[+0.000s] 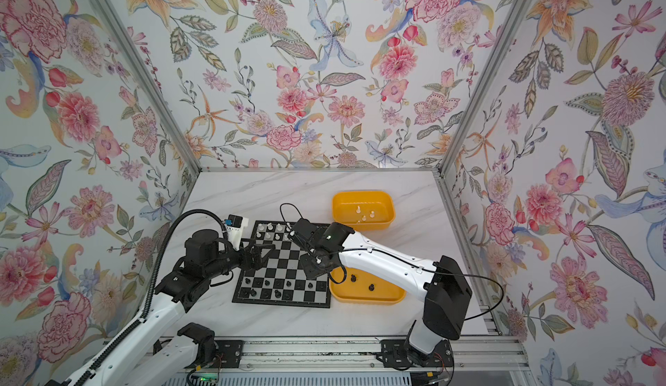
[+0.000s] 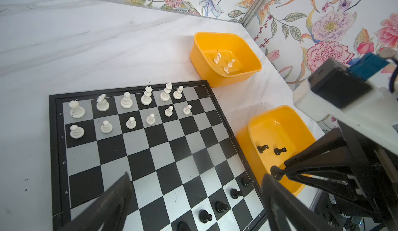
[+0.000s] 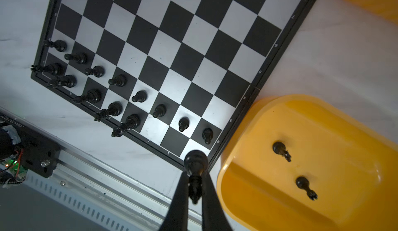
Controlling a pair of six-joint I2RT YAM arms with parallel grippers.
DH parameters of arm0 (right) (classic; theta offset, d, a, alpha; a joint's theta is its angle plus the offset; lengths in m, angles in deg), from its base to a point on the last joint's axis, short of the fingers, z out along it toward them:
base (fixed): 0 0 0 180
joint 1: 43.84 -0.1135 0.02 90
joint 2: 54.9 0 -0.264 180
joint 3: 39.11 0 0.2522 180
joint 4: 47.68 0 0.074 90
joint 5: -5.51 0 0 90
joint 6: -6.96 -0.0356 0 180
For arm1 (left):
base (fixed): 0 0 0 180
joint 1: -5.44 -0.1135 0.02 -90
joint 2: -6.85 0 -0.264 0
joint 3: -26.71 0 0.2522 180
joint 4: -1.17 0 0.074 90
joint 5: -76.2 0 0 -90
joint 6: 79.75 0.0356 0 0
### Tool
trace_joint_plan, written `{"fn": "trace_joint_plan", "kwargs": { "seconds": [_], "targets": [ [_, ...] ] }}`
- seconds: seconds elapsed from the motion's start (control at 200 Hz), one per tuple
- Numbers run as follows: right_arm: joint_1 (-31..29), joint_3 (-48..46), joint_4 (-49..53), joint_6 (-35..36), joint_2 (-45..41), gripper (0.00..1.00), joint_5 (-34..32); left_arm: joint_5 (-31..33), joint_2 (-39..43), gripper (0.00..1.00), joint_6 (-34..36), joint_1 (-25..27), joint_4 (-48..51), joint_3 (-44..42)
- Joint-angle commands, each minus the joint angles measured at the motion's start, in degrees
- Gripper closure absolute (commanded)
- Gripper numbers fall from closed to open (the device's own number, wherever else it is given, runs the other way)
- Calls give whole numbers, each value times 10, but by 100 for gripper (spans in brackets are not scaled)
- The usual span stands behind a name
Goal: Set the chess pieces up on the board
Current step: 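Carry the black piece over the board and lower it onto the nearest row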
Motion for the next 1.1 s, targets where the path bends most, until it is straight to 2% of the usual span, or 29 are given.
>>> {"fn": "trace_joint_plan", "kwargs": {
  "seconds": [0.0,0.325,0.846,1.091],
  "targets": [
    [-26,19,18,-20,28,88,-8,-16,8,4,-6,-4,4,-4],
    [-67,12,-30,-31,76,88,8,-10,-33,4,16,-10,19,15],
    [-73,-10,-76,-32,124,89,34,-16,-79,4,44,-105,47,51],
    [-74,-23,-97,-37,141,89,39,-24,-89,5,50,-121,47,59]
  ]
}}
